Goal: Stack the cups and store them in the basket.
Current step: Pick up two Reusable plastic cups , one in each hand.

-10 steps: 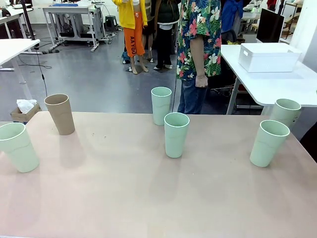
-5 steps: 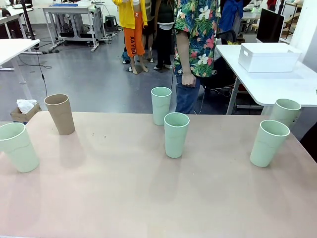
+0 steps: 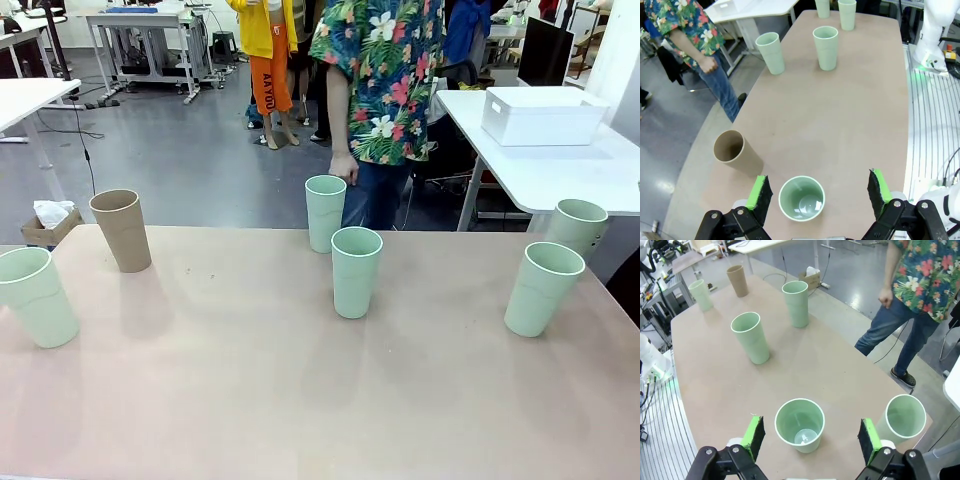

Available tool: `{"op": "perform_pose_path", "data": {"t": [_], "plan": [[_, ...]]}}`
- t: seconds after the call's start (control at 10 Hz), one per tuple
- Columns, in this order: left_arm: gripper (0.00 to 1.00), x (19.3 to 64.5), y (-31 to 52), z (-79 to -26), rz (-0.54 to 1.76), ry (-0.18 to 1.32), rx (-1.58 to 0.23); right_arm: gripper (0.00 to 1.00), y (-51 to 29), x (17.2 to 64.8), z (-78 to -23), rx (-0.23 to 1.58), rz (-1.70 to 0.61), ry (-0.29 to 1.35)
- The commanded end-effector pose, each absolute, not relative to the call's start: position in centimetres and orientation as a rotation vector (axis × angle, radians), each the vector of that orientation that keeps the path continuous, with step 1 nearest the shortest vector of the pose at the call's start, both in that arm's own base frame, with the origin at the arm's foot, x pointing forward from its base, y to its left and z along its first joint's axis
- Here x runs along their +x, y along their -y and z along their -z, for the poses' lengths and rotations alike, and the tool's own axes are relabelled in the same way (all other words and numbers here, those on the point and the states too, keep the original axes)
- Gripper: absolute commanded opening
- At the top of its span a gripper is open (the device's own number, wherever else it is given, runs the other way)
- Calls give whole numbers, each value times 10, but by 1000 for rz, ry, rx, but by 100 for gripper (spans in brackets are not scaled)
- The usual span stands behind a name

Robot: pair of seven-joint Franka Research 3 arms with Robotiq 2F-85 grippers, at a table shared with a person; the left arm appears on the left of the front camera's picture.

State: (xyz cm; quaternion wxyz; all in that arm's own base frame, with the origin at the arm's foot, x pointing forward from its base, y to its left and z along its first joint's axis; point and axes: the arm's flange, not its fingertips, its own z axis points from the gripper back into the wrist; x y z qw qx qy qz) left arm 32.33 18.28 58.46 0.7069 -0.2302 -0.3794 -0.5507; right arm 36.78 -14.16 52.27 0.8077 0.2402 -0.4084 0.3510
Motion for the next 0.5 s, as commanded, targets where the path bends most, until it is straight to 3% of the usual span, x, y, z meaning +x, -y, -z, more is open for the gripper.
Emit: {"op": "perform_pose_path", "data": {"t": [0.0,0.4], "plan": [[100,323,-182,-585,1237,873,-521,100,143,371,-523,522,-771,901],[100,323,-182,-585,1237,873,-521,100,143,371,-523,522,-771,901]]}}
